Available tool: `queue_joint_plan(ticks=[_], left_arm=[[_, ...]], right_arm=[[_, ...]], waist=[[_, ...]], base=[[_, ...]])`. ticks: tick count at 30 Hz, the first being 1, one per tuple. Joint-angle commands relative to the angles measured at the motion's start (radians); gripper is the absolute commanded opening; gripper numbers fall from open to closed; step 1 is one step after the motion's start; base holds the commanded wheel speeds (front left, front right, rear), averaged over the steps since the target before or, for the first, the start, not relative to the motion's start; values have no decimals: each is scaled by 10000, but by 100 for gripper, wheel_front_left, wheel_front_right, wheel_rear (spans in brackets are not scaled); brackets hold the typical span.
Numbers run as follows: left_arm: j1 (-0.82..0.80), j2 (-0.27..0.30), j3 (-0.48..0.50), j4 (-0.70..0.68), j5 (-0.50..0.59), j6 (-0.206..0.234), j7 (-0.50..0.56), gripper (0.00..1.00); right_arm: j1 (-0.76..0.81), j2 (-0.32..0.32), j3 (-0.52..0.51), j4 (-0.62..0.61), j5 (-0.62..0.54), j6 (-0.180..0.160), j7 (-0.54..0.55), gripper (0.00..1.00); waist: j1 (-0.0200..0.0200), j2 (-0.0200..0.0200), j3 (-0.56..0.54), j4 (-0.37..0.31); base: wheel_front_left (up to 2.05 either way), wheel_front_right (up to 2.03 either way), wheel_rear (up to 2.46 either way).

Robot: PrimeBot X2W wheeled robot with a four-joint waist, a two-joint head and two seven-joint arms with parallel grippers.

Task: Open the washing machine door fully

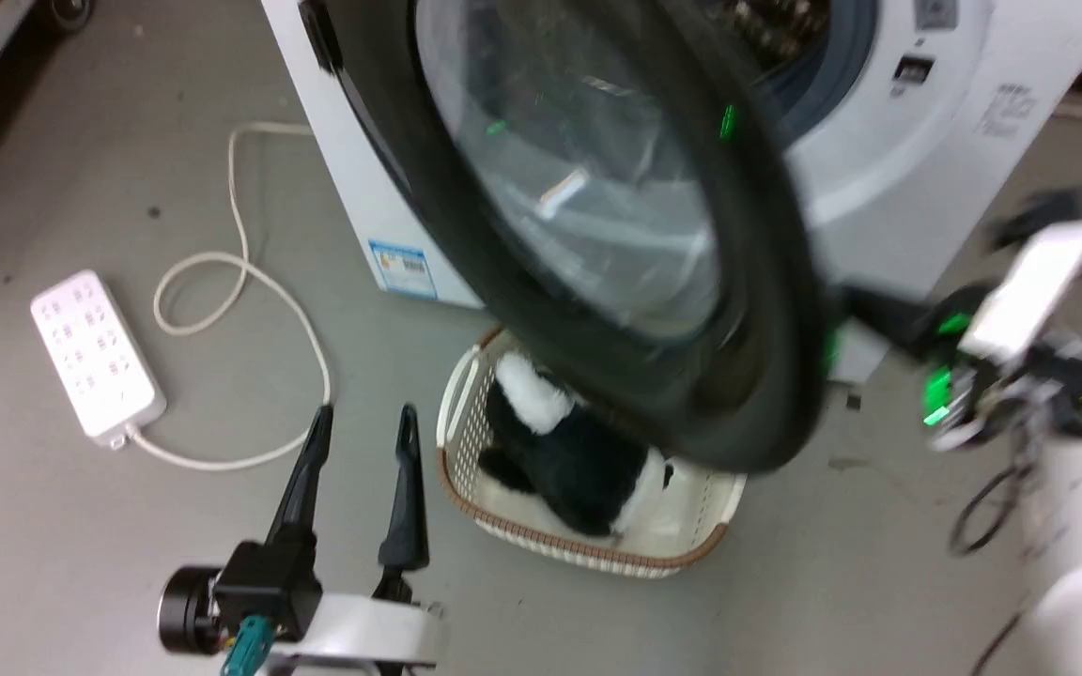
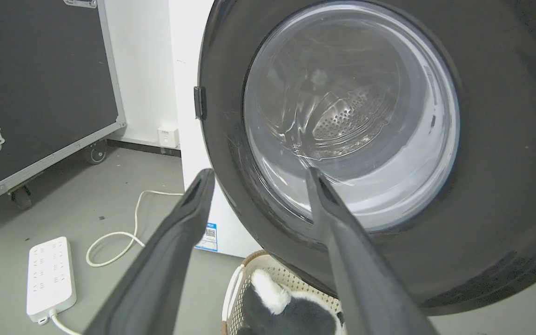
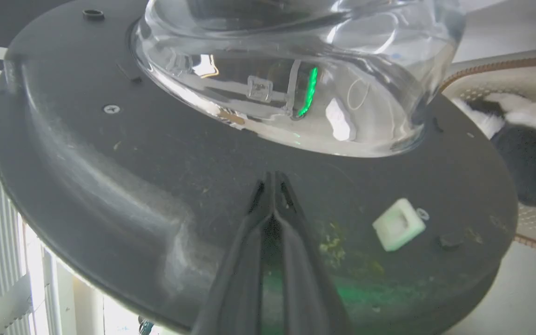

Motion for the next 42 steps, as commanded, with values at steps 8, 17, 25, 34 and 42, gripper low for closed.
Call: queue_joint_plan(ticks=[8,17,25,34,42], left_arm=[[896,12,161,-33,140,-436,-55,100],[1250,12,298,-69,4,-621,-55,100],[1181,12,913,-15,-344,-811,-55,100],[1348,12,1745,56,-400,-1166,-55,100],[1717,12,2341,45,-310,-1623,-55,100]], right_arm=[[2419,94,4435,-1077,2733,10,-1589,0],[3078,94,5974,-1547,2863,10,-3286,100],[3303,-1032,5083,-2990,-515,10,-7034,100],[4722,-2545,4959,-3830,-6391,10,-11854,100],[6804,-1178,3149,-4473,-9628,10,-13161,100]], waist=[[2,-1,-845,44],[2,-1,-1033,183],[2,-1,-1228,-163],[2,-1,-1553,-1205],[2,-1,-1684,-1733]], base=[[0,0,0],[0,0,0],[0,0,0],[0,0,0],[0,0,0]])
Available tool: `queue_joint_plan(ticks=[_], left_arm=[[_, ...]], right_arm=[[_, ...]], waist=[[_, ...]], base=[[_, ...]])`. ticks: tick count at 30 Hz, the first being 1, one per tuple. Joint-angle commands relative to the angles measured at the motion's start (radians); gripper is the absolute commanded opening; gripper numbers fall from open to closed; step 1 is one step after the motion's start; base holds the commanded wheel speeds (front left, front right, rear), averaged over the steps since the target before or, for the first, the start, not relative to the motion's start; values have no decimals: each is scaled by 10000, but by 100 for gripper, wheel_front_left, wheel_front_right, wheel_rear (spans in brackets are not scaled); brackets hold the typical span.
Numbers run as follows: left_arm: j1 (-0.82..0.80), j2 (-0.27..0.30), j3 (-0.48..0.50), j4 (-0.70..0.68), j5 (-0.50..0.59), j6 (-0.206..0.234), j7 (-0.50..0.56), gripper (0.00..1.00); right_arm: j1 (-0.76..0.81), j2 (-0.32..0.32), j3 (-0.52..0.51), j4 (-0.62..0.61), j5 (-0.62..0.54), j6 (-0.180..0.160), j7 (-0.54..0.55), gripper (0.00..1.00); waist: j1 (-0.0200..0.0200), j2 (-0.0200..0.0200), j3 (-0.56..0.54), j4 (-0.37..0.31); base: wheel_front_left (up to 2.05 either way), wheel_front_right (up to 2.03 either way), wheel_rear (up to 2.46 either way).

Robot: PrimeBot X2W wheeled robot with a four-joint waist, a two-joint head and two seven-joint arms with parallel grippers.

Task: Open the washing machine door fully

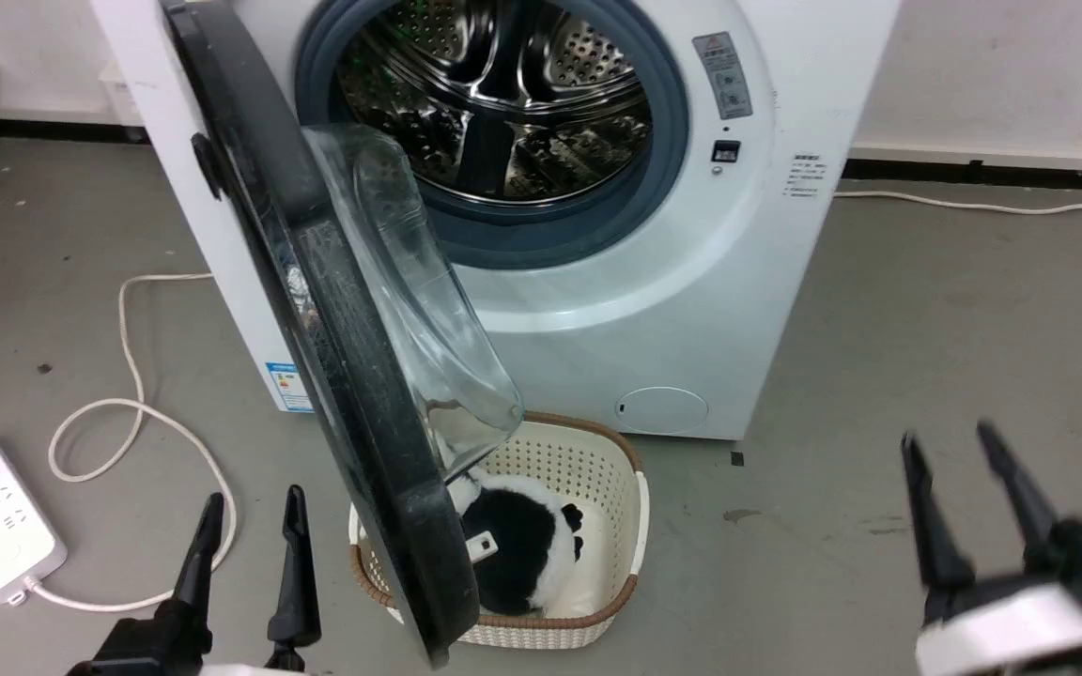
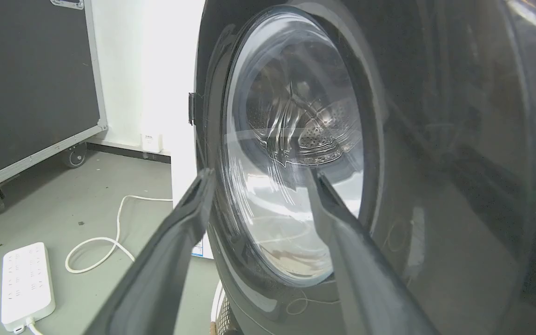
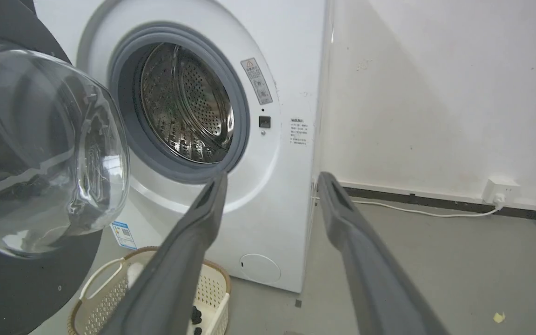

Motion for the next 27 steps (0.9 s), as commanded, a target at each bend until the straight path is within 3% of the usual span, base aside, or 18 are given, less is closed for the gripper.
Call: queue_joint_plan(ticks=[1,8,20,21,22,23,27], left_arm=[[193,14,26,1,44,-63,-55,100],[269,14,-167,99,149,-122,-55,100],[163,14,-402,104,388,150,-55,100],[160,14,-409,106,393,145,-55,88],[160,14,-411,113,393,139,-55,66],[165,14,-396,125,442,159,-55,0],[146,14,-362,81,517,190,-55,0]], right_arm=[[379,266,-160,-131,-312,8,-83,100],[1383,1166,-521,-425,-1349,8,-162,100],[1385,1332,-394,-566,-1406,8,-167,100],[1377,1333,-394,-570,-1387,8,-167,100],[1368,1333,-397,-577,-1367,8,-167,100],[1361,1333,-402,-582,-1348,8,-167,100],[1345,1334,-410,-602,-1296,8,-167,100]], waist=[[1,0,24,-73],[1,0,84,-133],[1,0,-7,-101],[1,0,-15,-97],[1,0,-20,-96],[1,0,-22,-95],[1,0,-29,-74]], base=[[0,0,0],[0,0,0],[0,0,0],[0,0,0],[0,0,0],[0,0,0],[0,0,0]])
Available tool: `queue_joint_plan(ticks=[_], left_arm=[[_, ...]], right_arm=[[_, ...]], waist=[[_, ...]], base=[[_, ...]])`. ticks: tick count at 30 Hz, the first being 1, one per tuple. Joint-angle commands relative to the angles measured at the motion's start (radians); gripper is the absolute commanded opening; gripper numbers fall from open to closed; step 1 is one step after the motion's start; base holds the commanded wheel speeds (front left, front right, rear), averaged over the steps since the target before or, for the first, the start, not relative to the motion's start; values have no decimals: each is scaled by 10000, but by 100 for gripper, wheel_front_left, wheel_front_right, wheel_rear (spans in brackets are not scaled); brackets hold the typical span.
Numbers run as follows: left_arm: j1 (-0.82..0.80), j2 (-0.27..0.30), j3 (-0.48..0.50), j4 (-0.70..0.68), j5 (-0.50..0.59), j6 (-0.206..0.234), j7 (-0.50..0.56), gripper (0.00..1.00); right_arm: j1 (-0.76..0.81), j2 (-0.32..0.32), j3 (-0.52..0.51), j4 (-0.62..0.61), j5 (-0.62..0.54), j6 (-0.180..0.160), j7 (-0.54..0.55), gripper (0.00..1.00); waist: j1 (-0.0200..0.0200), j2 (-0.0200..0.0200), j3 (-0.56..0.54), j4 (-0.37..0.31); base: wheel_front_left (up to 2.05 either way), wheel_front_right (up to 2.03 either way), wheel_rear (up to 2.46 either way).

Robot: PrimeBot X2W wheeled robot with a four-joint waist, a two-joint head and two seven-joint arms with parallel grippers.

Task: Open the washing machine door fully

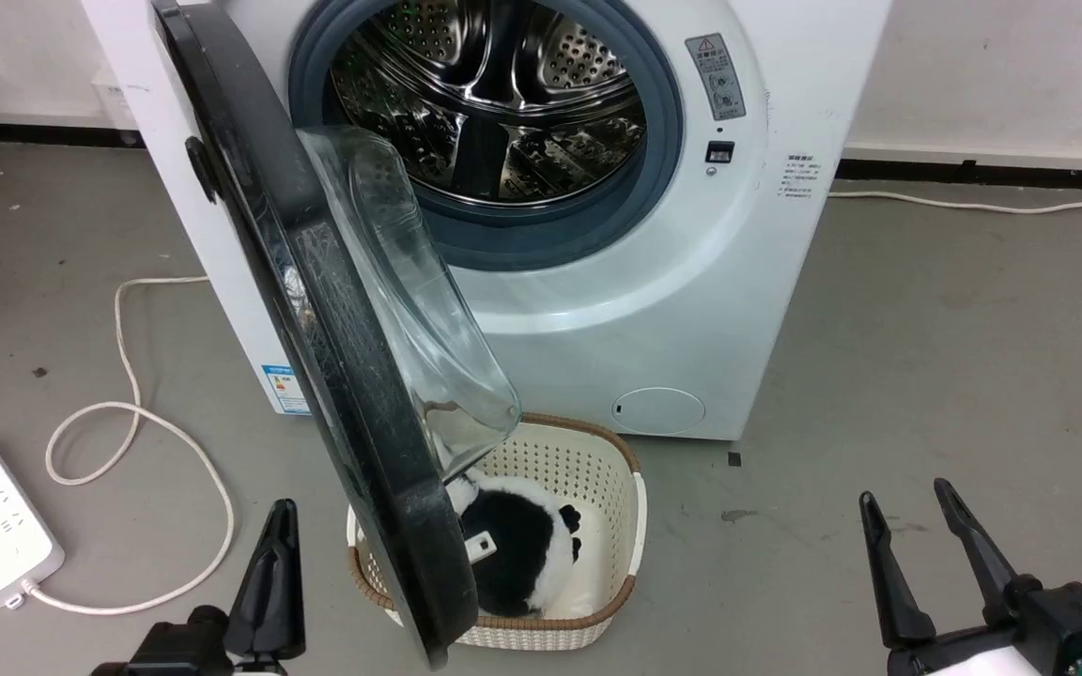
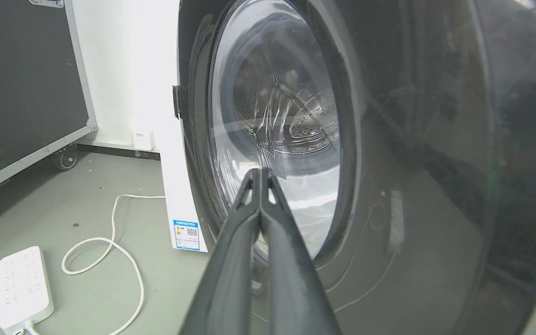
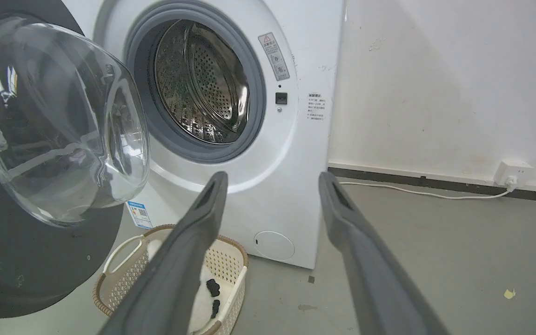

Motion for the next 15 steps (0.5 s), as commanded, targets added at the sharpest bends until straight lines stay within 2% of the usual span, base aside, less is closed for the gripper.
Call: queue_joint_plan(ticks=[1,8,15], left_arm=[[-2,16,72,-119,47,95,-55,0],[-199,16,466,-1335,-454,463,-55,0],[-844,16,798,-3236,-709,824,-55,0]], right_arm=[[34,53,-7,-66,47,8,-45,100],[61,54,-2,-74,94,8,-45,100],[70,54,-33,-59,112,8,-45,100]], waist=[[0,0,-8,13],[0,0,-102,66],[0,0,-233,106]], base=[[0,0,0],[0,0,0],[0,0,0]])
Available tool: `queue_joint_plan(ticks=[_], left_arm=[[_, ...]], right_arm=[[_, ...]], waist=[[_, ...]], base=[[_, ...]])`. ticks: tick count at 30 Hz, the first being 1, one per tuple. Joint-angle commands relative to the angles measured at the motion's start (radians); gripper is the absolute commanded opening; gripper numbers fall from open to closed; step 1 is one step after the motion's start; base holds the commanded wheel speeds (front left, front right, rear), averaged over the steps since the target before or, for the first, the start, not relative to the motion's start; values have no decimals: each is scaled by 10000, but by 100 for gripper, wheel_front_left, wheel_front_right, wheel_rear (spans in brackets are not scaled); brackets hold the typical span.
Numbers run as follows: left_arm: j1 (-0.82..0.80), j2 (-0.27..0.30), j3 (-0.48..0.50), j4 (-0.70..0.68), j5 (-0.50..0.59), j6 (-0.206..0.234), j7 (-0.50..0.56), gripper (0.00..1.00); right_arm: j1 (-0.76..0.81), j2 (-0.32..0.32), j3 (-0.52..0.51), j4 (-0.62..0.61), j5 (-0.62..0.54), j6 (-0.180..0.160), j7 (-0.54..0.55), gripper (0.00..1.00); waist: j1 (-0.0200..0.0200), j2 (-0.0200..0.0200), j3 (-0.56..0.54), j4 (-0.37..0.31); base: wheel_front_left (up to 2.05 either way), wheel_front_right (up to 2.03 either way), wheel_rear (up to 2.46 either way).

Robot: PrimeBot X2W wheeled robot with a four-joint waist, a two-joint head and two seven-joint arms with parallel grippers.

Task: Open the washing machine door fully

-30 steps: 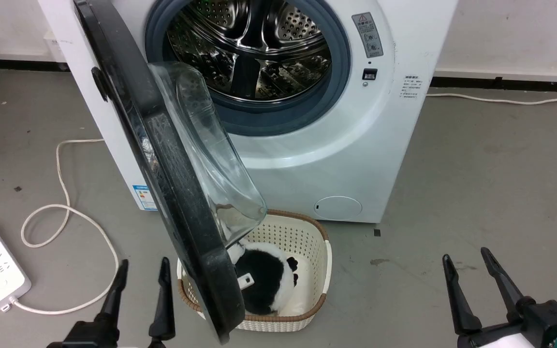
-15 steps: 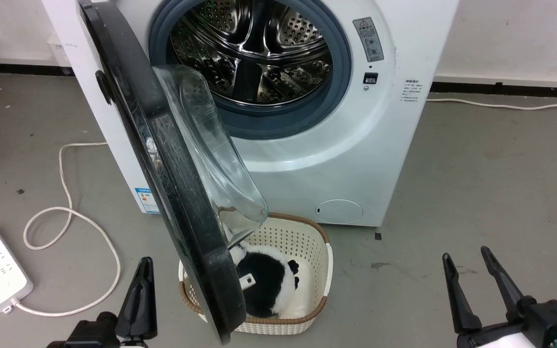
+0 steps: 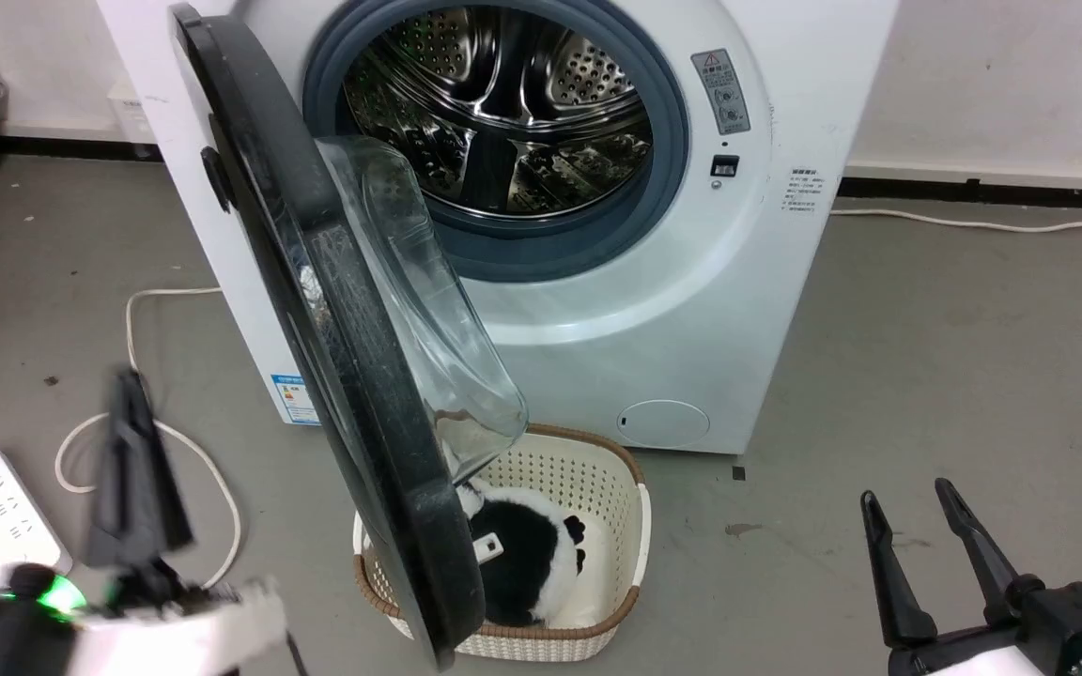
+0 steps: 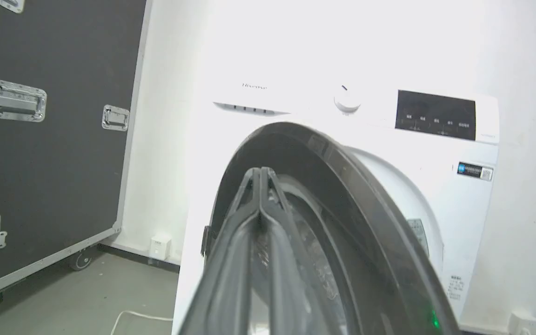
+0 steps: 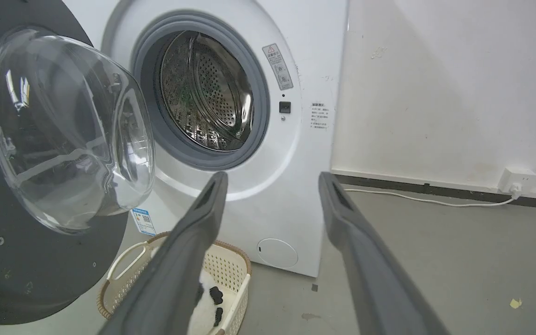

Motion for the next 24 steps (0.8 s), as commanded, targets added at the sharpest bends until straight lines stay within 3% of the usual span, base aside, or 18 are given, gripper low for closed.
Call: queue_joint_plan(ticks=[1,5,11,17,24], left_arm=[[-328,16,15,-463,-177,171,-53,0],[-619,16,-315,-1154,-149,183,-53,0],[-606,16,-1455,-1499,721,-75,-53,0],[-104,74,-3077,-1039,1531,-606,-53,0],[383,85,-4212,234,1868,-771,691,0]], right_arm=[[78,46,-32,-49,38,8,-43,100],[95,46,0,-4,12,8,-43,100],[82,47,39,65,7,8,-43,100],[102,47,83,174,41,8,-43,100],[85,47,98,228,30,8,-43,100]], waist=[[1,0,-32,17],[1,0,-99,24],[1,0,-141,7],[1,0,-119,-6],[1,0,1,-9]], base=[[0,0,0],[0,0,0],[0,0,0],[0,0,0],[0,0,0]])
